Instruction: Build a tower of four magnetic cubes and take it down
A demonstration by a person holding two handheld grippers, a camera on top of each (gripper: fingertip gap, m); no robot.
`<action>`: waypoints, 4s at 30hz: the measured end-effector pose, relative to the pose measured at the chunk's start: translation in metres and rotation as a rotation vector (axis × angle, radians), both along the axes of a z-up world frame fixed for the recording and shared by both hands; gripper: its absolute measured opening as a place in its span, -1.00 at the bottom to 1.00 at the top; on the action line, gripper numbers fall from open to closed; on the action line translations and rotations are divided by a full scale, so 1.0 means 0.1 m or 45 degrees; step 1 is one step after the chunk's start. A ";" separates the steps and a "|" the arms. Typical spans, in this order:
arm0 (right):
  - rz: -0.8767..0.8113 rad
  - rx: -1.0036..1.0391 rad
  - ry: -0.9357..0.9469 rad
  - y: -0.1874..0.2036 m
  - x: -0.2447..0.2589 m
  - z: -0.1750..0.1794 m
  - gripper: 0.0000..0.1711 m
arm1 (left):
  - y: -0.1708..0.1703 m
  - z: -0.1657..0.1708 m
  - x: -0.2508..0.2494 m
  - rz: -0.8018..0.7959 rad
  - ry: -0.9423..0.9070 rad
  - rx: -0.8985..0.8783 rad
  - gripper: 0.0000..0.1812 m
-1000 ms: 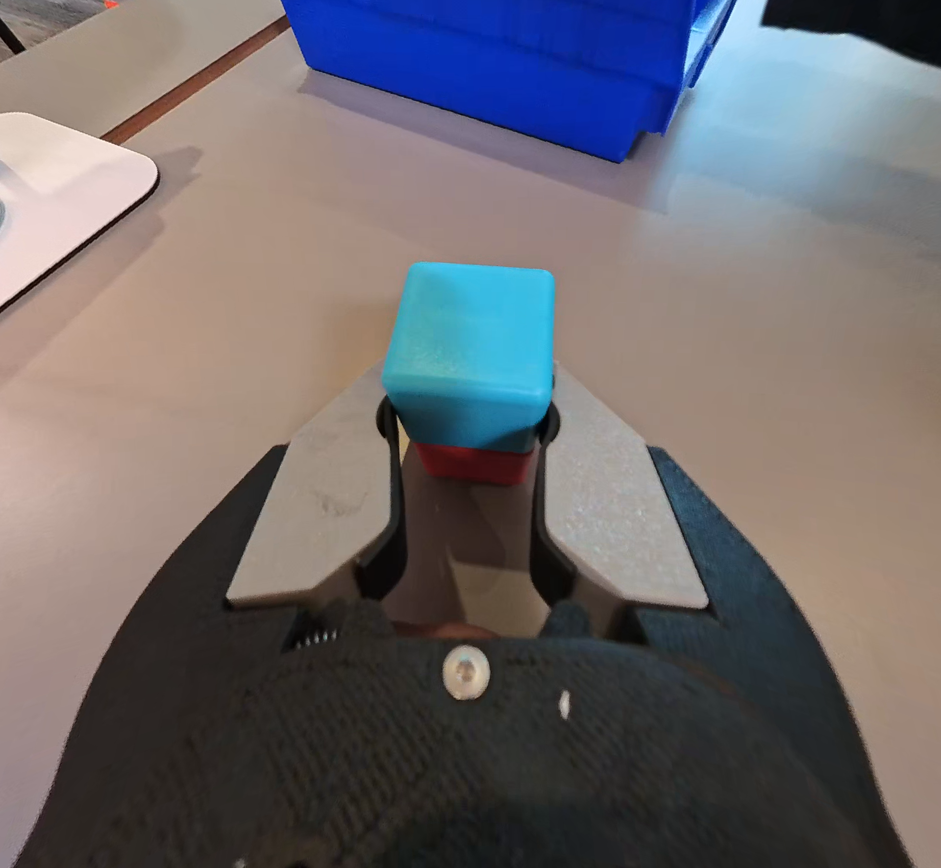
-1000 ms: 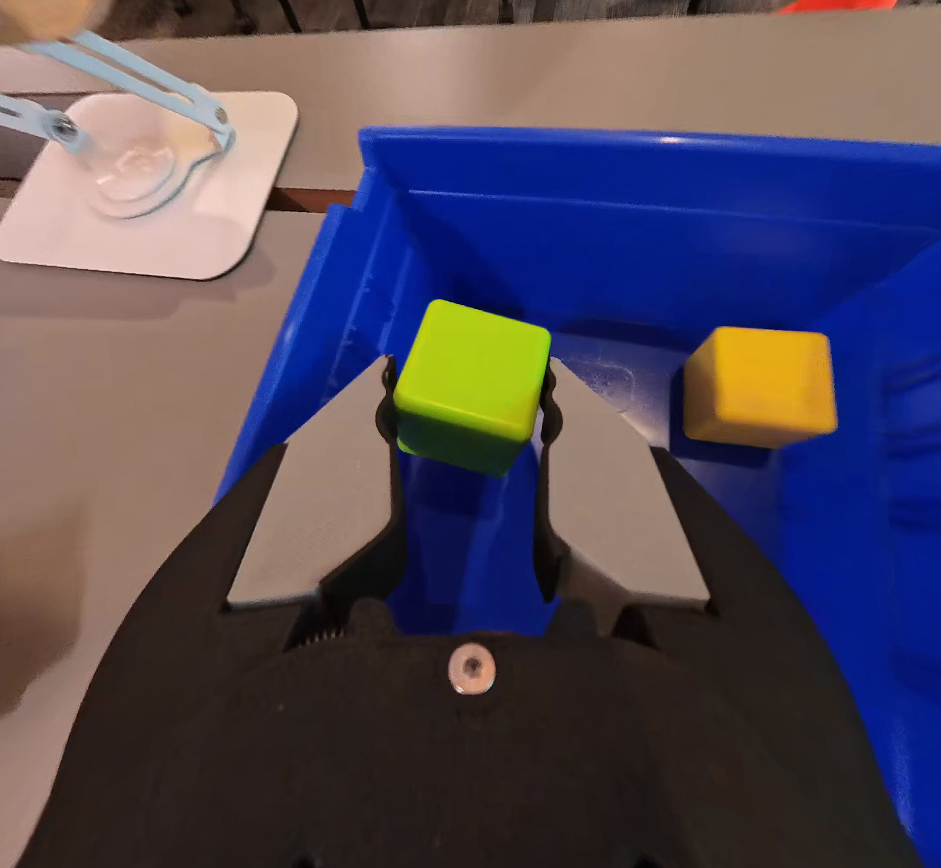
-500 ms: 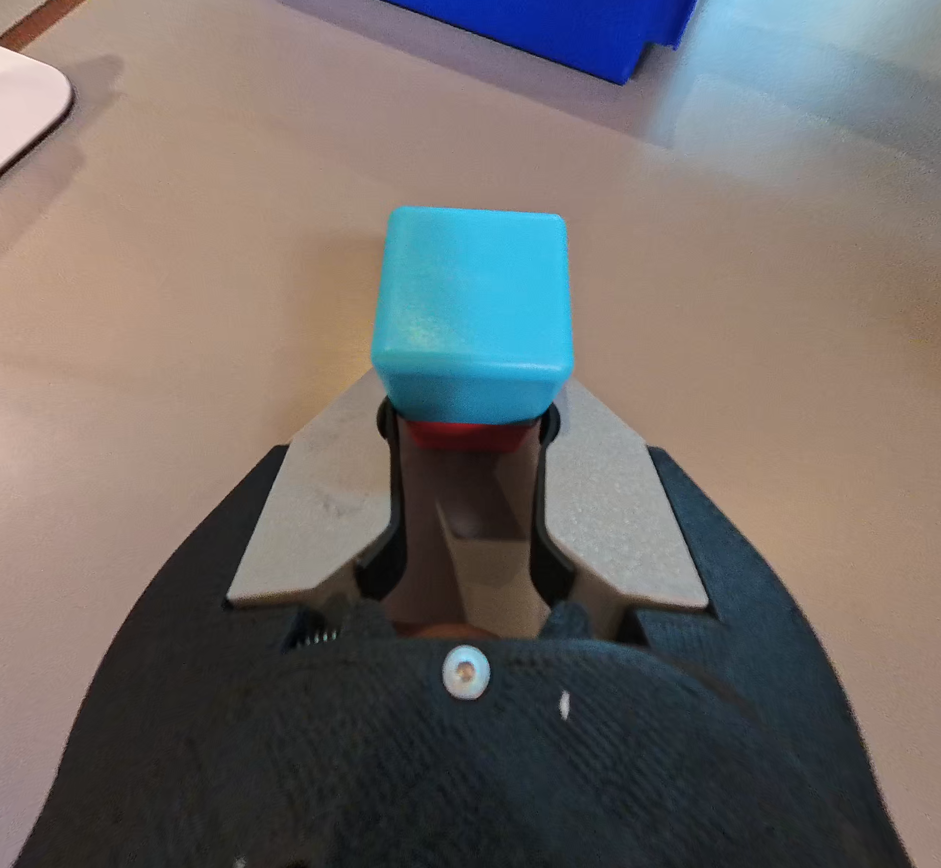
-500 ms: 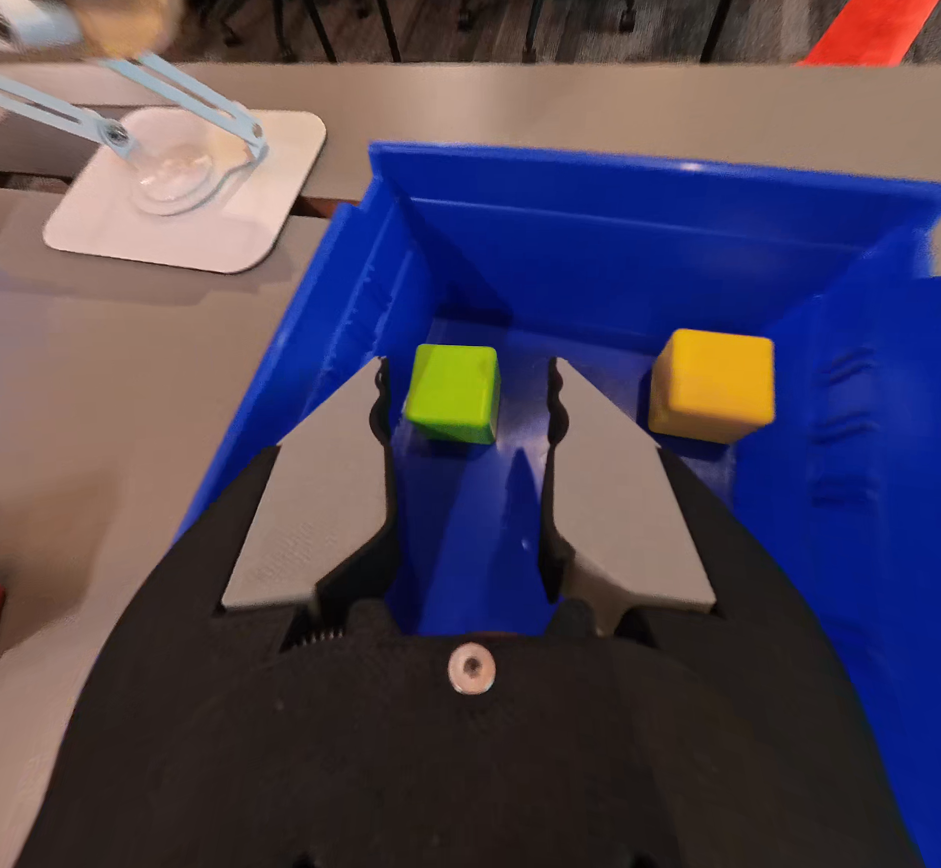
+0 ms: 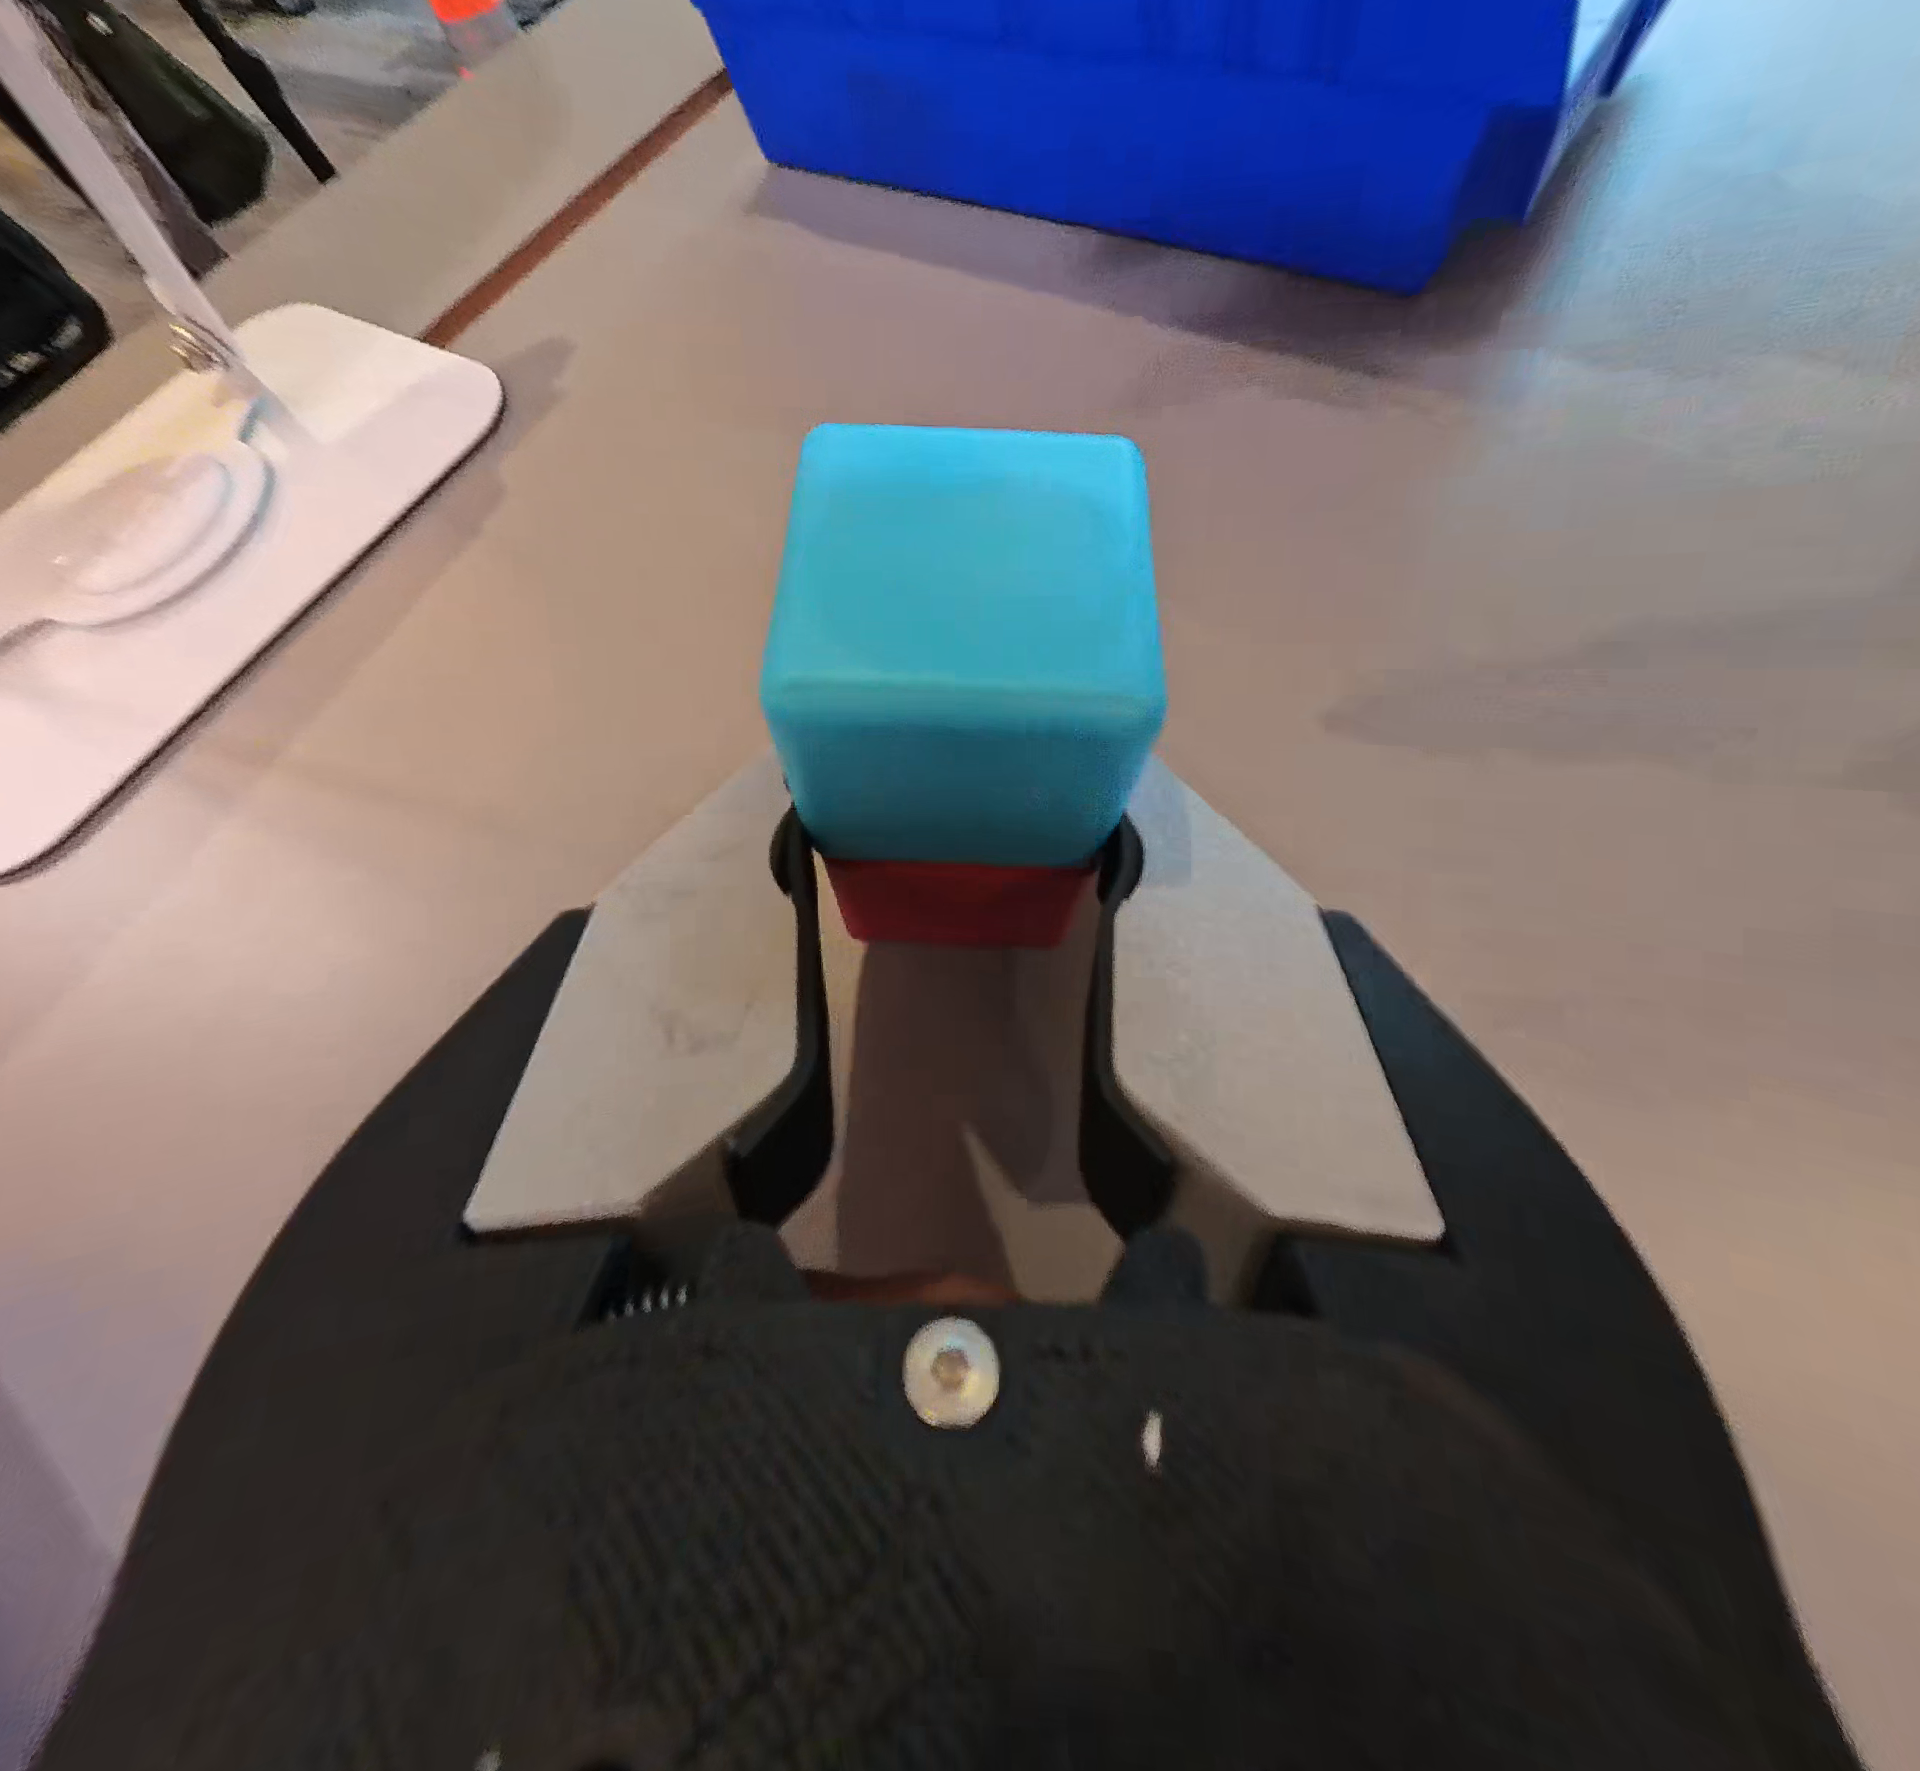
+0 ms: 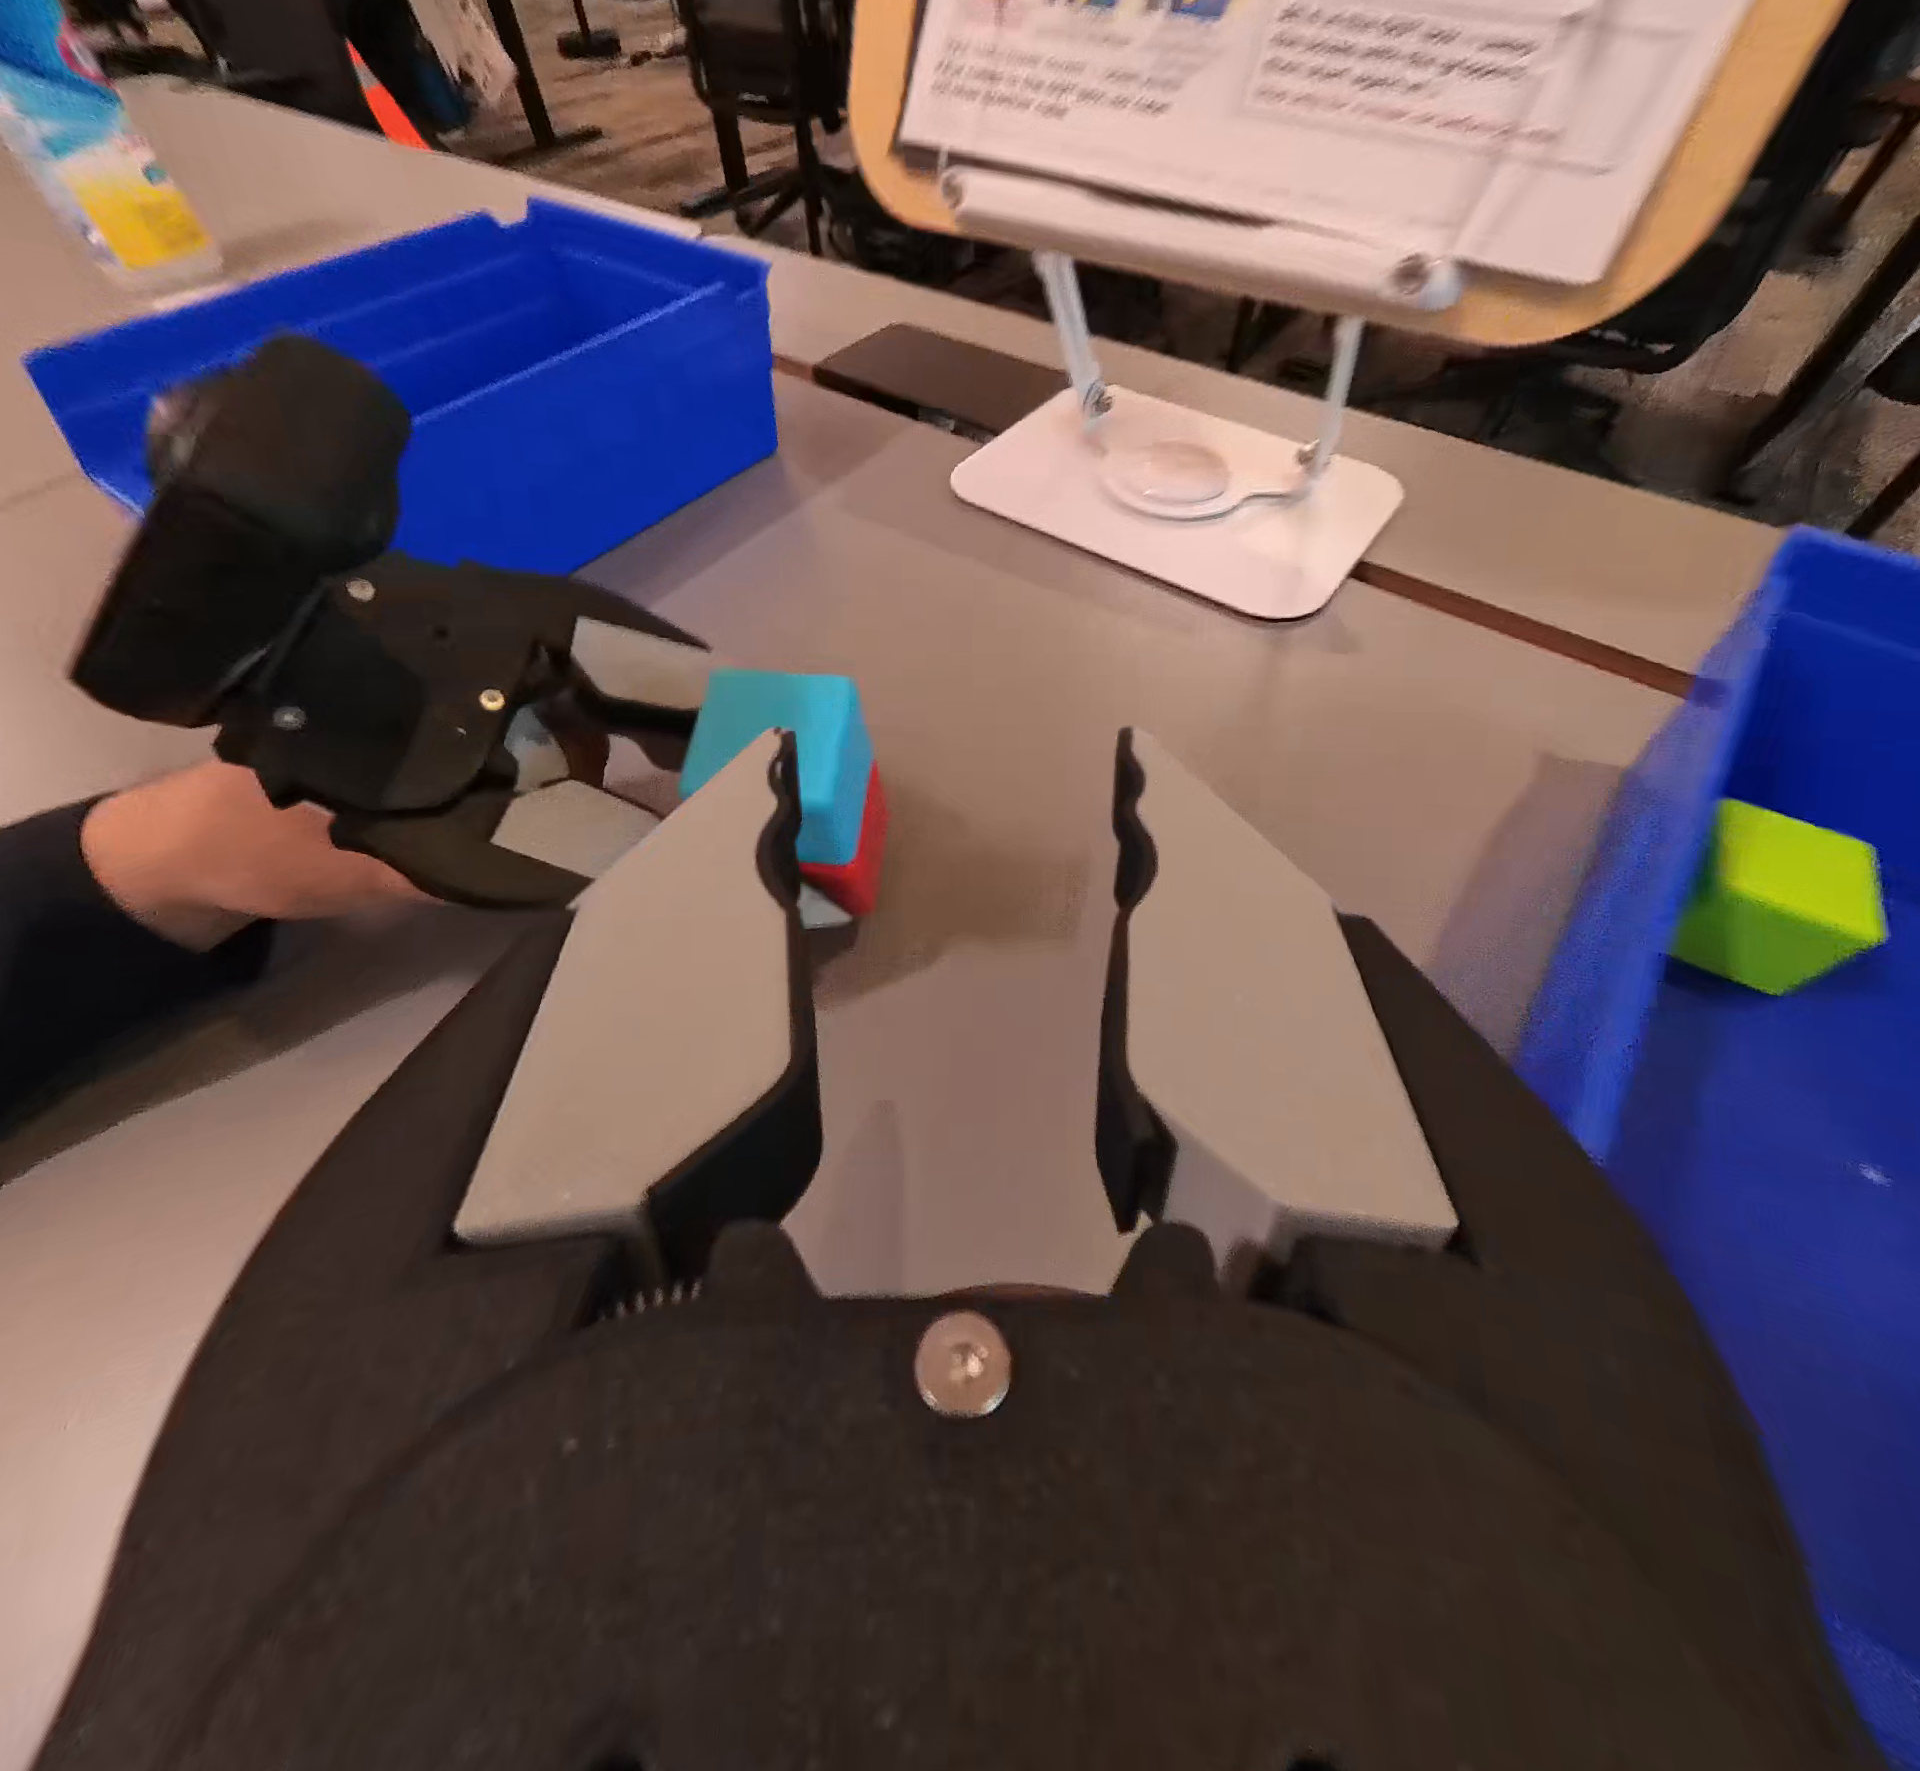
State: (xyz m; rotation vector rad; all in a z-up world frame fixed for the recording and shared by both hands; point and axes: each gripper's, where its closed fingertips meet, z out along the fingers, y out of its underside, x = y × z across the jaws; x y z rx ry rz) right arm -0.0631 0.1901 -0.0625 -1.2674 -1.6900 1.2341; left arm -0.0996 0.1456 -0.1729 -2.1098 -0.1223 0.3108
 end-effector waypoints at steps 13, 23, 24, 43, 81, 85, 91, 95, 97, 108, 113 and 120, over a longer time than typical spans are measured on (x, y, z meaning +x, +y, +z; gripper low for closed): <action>0.059 0.181 -0.115 -0.71 -0.43 -0.65 -0.37 | 0.00 0.14 0.00 0.030 0.241 -0.020 -0.43; 0.182 -0.106 -0.233 -0.70 -0.33 -0.70 -0.38 | 0.04 0.13 0.15 -0.098 0.139 0.026 -0.43; 0.197 -0.129 -0.241 -0.70 -0.31 -0.70 -0.38 | 0.05 0.13 0.18 -0.122 0.128 0.032 -0.43; 0.262 -0.409 -0.308 -0.62 -0.08 -0.72 -0.39 | 0.07 0.11 0.42 -0.299 0.123 0.053 -0.45; -0.681 0.305 -0.553 2.73 0.29 -0.73 -0.37 | 0.05 0.07 0.34 -0.279 -0.059 0.090 -0.44; -0.728 0.344 -0.680 2.91 0.31 -0.98 -0.37 | 0.04 0.06 0.32 -0.269 -0.052 0.080 -0.44; -0.732 0.393 -0.827 3.02 0.34 -1.26 -0.38 | 0.04 0.06 0.31 -0.267 -0.049 0.083 -0.44; -0.719 0.387 -0.837 3.02 0.35 -1.30 -0.38 | 0.05 0.10 0.33 -0.280 -0.008 0.110 -0.44; -0.723 0.396 -0.825 3.02 0.37 -1.26 -0.35 | 0.06 0.15 0.35 -0.292 0.025 0.135 -0.44; -0.237 0.126 -0.347 1.71 0.26 -0.25 -0.35 | 0.08 0.52 0.61 -0.452 0.209 0.386 -0.44; 0.302 -0.177 -0.358 0.44 0.39 -0.20 -0.31 | 0.06 0.72 0.84 -0.577 0.311 0.546 -0.44; 0.647 -0.431 -0.450 -0.52 0.45 -0.33 -0.24 | 0.02 0.84 0.94 -0.626 0.343 0.639 -0.43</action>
